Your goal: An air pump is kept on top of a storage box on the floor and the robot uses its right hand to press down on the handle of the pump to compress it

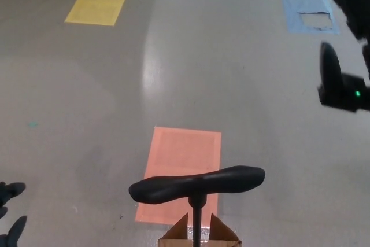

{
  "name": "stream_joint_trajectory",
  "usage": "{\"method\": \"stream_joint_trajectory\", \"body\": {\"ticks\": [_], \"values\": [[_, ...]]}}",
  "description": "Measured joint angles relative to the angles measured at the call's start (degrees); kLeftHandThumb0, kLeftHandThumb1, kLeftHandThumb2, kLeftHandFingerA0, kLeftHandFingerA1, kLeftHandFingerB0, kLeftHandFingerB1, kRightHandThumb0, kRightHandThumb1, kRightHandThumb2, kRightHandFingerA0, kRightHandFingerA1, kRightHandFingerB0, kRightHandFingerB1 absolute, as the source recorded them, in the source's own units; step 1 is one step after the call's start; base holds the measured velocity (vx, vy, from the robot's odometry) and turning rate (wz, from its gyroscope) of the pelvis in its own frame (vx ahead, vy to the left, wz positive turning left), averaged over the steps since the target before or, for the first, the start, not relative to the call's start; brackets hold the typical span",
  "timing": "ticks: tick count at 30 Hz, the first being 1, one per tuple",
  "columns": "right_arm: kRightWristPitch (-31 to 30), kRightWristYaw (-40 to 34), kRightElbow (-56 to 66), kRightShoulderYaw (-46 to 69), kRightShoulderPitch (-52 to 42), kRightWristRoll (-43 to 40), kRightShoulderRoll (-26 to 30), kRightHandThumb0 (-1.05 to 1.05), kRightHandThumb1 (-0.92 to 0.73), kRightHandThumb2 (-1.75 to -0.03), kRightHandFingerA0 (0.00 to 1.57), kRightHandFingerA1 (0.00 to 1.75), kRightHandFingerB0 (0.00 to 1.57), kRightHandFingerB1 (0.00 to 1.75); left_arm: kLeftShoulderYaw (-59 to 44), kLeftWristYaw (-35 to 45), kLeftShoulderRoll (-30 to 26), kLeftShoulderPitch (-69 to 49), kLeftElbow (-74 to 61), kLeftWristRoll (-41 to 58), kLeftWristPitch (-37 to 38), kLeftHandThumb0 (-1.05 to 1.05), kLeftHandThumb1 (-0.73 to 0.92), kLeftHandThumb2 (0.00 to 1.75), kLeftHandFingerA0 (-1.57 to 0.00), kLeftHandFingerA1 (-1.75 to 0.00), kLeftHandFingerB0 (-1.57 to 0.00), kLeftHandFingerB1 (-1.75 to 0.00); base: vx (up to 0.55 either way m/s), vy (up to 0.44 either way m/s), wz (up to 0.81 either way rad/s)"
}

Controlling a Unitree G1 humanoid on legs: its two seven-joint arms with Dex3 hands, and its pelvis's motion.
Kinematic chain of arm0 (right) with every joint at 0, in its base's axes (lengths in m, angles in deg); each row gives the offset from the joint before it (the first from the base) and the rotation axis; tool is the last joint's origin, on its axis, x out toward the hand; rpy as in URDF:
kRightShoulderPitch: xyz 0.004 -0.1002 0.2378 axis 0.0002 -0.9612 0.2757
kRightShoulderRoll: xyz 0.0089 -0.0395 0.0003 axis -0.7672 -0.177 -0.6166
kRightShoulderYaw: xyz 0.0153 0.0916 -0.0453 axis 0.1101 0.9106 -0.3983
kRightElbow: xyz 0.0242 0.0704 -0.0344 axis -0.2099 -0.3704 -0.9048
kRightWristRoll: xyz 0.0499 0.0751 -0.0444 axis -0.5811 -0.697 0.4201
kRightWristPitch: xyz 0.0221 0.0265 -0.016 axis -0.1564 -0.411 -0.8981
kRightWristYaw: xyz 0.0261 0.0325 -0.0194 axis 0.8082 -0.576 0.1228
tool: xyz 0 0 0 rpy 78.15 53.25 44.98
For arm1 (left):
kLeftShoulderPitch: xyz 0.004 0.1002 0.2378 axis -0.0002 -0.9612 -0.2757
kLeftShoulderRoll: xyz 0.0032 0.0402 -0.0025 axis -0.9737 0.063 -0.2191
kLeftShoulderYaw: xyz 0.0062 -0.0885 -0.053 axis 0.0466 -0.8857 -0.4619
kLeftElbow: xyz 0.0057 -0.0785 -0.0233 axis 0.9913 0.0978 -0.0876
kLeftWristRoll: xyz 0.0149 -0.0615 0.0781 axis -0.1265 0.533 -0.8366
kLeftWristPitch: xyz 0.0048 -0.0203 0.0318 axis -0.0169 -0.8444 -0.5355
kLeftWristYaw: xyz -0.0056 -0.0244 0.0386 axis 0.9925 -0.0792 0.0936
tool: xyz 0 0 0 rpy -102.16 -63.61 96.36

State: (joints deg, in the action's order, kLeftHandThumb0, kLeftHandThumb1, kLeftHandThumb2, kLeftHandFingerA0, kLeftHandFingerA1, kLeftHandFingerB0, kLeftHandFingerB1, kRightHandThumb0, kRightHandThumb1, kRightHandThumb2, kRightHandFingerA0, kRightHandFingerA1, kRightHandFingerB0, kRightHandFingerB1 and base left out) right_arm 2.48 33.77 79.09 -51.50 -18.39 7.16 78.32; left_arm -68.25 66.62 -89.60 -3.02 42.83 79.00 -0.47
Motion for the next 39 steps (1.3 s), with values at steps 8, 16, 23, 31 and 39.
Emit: {"method": "stream_joint_trajectory", "body": {"ticks": [8, 16, 23, 31, 39], "values": [[-5.19, 4.0, 11.19, -5.39, 9.38, 1.07, 1.71, -0.93, -0.91, -1.26, 0.0, 0.1, 0.0, 0.1, 0.01, 0.39, 0.0, 0.23, 0.1, 0.0, 0.49, -0.67, 0.75, 1.07, -0.06, -0.45, -0.05, -0.38, 0.0, 0.0, 0.0], [-11.75, 10.12, 21.58, -14.37, 19.5, 2.26, 3.64, -0.9, -0.92, -1.26, 0.0, 0.11, 0.0, 0.12, 0.35, 1.03, 0.0, 1.31, 1.95, -0.05, 0.78, -0.55, 0.92, 0.69, -0.2, -0.33, -0.18, -0.29, 0.0, 0.0, 0.0], [-17.1, 14.93, 25.33, -22.92, 23.3, 3.13, 4.19, -0.89, -0.9, -1.26, 0.0, 0.13, 0.0, 0.13, 0.92, 1.04, 0.0, 2.51, 4.4, -0.14, 1.09, -0.33, 0.61, 1.16, -0.01, -0.49, 0.0, -0.48, 0.0, 0.0, 0.0], [-23.28, 20.34, 25.27, -34.63, 23.35, 5.35, 4.28, -0.92, -0.91, -1.26, 0.0, 0.16, 0.0, 0.16, 2.19, 1.49, -0.32, 3.49, 6.13, -0.67, 2.59, -0.32, 0.64, 1.16, -0.01, -0.49, 0.0, -0.47, 0.0, 0.0, 0.0], [-29.32, 24.78, 19.59, -42.61, 19.93, 9.08, 4.82, -0.92, -0.92, -1.26, 0.0, 0.13, 0.0, 0.14, 0.76, 4.72, -1.75, 2.47, 4.25, 0.17, 5.22, -0.33, 0.63, 1.15, 0.0, -0.48, 0.0, -0.47, 0.0, 0.0, 0.0]]}}
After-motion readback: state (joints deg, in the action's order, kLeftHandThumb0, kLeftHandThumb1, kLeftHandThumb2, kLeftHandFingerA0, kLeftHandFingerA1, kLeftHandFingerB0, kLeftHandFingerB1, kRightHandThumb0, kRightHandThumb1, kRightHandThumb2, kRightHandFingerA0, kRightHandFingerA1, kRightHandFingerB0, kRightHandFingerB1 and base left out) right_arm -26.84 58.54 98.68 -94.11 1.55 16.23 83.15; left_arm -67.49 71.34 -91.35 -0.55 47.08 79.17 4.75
